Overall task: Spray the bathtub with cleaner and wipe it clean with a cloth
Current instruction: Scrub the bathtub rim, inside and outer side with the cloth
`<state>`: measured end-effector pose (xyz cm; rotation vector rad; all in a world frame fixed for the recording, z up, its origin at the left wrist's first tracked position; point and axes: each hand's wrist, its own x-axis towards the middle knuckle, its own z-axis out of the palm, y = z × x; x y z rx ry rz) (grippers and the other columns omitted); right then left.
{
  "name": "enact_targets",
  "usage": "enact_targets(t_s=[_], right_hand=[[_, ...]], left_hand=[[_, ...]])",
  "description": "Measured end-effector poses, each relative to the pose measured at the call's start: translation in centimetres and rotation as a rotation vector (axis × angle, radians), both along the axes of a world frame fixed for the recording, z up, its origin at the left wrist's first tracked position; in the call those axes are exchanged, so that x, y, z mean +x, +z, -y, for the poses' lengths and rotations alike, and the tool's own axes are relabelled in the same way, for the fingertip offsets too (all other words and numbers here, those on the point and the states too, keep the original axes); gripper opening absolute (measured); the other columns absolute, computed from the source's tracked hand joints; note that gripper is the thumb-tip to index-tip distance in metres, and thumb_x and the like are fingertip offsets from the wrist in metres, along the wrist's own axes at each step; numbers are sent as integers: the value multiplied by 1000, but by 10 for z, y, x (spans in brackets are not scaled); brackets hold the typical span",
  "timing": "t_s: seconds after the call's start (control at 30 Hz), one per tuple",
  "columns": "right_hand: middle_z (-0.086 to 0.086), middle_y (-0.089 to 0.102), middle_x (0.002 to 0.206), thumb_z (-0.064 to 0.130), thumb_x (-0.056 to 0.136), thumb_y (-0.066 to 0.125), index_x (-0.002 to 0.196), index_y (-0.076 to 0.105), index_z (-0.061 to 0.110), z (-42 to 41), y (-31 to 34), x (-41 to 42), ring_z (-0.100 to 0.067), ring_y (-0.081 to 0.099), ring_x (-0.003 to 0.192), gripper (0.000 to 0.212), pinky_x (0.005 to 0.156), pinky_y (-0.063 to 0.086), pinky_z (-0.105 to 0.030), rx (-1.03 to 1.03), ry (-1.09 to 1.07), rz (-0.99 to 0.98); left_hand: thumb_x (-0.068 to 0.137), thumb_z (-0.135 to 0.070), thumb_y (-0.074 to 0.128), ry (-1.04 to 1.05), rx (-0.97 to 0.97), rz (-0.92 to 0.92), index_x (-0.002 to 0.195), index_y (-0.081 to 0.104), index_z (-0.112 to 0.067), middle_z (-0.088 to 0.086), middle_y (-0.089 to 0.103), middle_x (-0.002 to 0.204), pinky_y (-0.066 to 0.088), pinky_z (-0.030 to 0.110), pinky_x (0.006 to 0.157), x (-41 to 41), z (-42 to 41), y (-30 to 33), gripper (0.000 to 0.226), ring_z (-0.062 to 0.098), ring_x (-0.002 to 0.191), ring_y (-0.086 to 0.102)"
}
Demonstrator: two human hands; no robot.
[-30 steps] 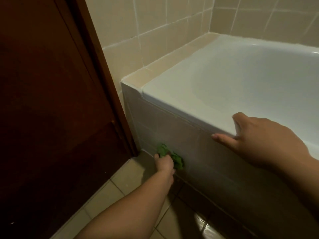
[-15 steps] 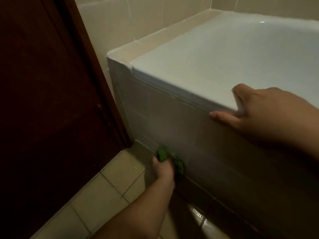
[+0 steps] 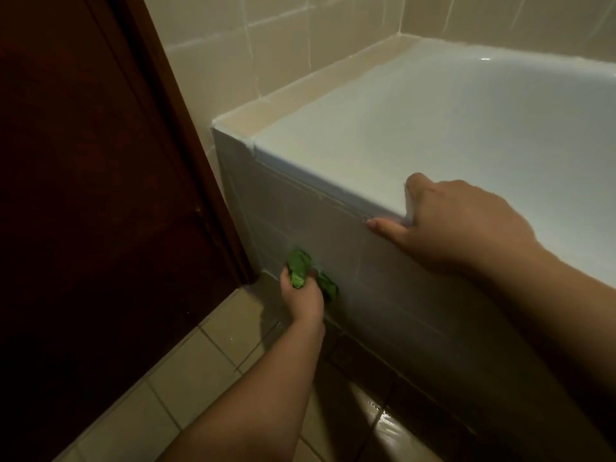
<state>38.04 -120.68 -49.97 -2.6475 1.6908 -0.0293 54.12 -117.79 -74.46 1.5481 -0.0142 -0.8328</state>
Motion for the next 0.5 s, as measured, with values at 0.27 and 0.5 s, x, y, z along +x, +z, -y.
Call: enact_targets(t_s=[0.27, 0.5], right_hand=[[-5, 63, 102, 85, 84, 43, 110, 49, 27, -3, 0, -15, -30, 60, 91, 64, 73, 55, -42, 0, 17, 65], [-2, 63, 101, 93, 80, 35, 120, 44, 29, -17, 0, -64, -25, 59, 85, 77, 75, 56, -42, 43, -57, -3]], left_hand=[[89, -9, 74, 20, -138, -35, 128, 61, -32, 2, 70, 109, 59, 47, 91, -27, -12, 63, 47, 27, 98, 69], [94, -21, 65, -36, -31, -3, 110, 56, -39, 0, 68, 100, 59, 54, 90, -15, -4, 78, 26, 33, 97, 70]])
